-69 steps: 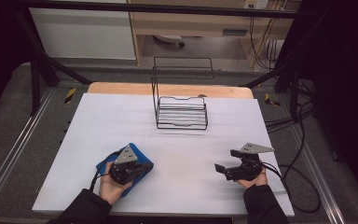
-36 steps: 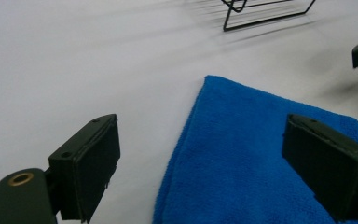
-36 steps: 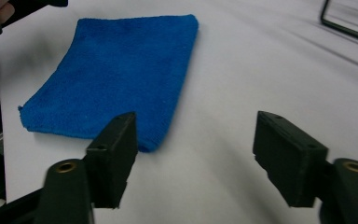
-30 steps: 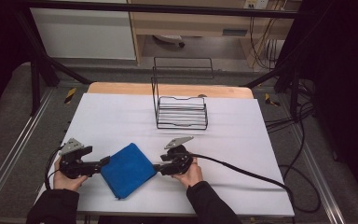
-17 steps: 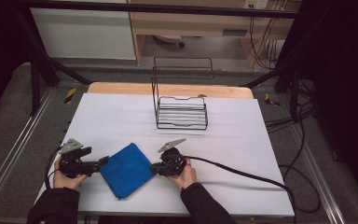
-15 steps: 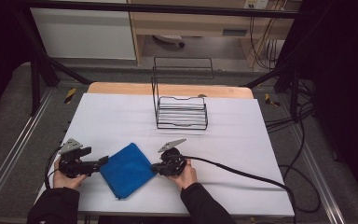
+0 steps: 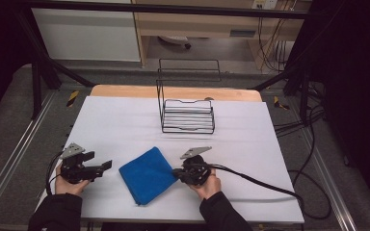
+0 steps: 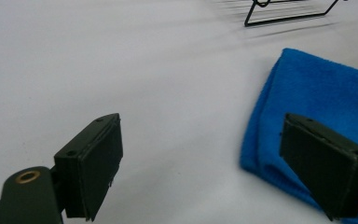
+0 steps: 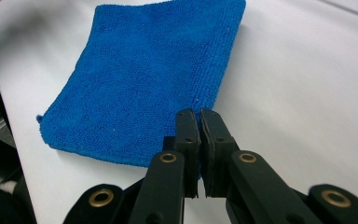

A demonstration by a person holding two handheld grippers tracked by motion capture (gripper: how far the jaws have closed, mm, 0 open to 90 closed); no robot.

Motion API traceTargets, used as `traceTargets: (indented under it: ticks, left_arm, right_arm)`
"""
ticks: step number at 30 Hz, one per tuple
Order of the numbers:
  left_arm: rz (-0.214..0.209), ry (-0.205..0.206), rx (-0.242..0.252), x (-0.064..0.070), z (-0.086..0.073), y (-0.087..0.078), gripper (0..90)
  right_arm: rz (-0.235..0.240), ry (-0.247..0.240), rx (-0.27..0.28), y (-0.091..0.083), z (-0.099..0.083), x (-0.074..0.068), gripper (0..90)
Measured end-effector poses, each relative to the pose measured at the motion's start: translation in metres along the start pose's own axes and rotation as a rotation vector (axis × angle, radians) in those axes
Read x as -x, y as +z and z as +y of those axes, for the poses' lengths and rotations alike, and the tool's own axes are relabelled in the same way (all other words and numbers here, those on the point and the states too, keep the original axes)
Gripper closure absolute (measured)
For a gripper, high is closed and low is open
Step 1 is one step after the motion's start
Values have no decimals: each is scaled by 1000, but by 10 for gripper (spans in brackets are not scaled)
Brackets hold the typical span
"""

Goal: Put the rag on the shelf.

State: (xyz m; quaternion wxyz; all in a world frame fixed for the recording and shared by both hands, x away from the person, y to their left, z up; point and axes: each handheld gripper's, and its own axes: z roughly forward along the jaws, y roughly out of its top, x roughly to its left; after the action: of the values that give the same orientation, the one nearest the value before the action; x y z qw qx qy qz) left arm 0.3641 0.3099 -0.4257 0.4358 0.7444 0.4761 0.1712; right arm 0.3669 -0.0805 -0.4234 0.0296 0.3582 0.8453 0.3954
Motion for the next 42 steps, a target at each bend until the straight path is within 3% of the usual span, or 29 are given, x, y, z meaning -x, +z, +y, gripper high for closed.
traceTargets:
  ticks: [6,8,12,17,21,25,30,32,35,37,42]
  left_arm:
    - [-3,2,-3,2,0,2,136]
    - [-4,6,-5,3,0,2,136]
    - [-12,14,-9,4,0,4,136]
    - [-15,19,-13,5,0,4,136]
    - [-18,18,-13,5,0,4,135]
    - [-20,23,-15,6,0,5,136]
    - [-22,28,-23,7,0,7,136]
    - [-23,26,-23,7,0,7,136]
    - [-23,25,-24,8,0,7,136]
    - [-23,26,-23,8,0,7,136]
    - [-24,25,-23,8,0,7,136]
  right_arm:
    - [11,43,-12,-10,-21,11,852]
    - [15,22,-10,-7,-24,13,727]
    - [28,15,65,-3,-9,22,543]
    - [13,5,91,16,23,34,487]
    - [2,22,79,38,40,47,543]
    - [3,38,43,55,44,58,620]
    - [24,27,18,65,44,58,688]
    - [47,33,20,69,44,58,764]
    - [58,52,17,69,44,57,857]
    - [44,48,21,66,45,55,871]
    - [-37,42,48,51,45,50,876]
